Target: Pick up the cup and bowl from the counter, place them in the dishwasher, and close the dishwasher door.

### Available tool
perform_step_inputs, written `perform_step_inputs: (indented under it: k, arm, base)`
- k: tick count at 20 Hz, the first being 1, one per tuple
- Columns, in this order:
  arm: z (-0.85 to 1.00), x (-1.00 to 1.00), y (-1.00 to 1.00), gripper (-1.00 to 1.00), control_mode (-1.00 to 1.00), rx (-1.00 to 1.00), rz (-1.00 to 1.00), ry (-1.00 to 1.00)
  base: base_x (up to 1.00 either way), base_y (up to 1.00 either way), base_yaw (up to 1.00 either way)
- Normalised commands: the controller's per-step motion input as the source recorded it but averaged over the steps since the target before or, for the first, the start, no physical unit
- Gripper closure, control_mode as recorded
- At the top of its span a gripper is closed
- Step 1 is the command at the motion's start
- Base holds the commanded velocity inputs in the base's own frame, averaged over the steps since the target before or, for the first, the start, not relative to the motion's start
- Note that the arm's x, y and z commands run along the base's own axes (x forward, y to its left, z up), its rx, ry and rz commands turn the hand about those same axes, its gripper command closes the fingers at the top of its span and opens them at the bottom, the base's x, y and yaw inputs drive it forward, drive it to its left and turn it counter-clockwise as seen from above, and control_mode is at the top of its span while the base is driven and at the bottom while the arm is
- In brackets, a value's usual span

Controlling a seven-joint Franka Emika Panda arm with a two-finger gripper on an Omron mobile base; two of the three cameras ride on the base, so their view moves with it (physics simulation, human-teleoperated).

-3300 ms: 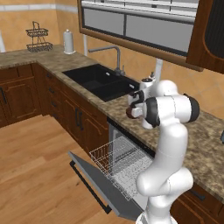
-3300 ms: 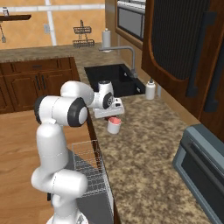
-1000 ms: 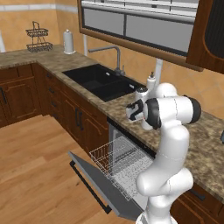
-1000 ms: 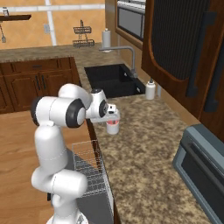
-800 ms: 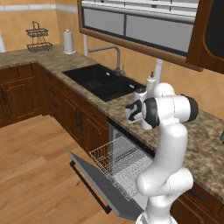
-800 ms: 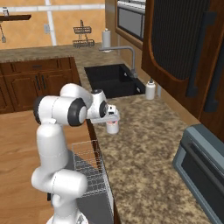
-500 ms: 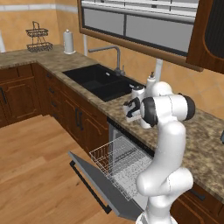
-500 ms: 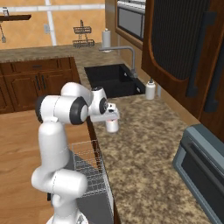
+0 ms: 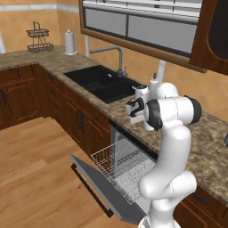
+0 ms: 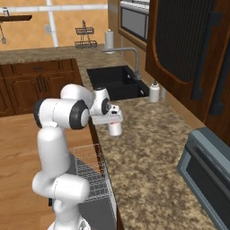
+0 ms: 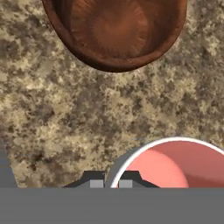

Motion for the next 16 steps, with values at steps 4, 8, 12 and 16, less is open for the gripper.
perform_step_inputs:
  k: [4, 8, 12, 16]
  arm:
    - [0.00, -0.75, 0.01, 1.00, -1.00, 0.01, 0.00, 0.00]
    - [0.00, -1.00, 0.34, 1.00, -1.00, 0.02, 0.00, -0.04]
    - [0.00, -0.97, 0.95, 1.00, -1.00, 0.00, 0.00, -0.01]
    - [-0.25, -0.26, 1.00, 1.00, -1.00, -0.06, 0.00, 0.02]
  base:
    - [0.00, 0.00, 0.00]
    - [0.00, 0.00, 0.00]
    - [0.00, 0.00, 0.00]
    - [0.00, 0.00, 0.00]
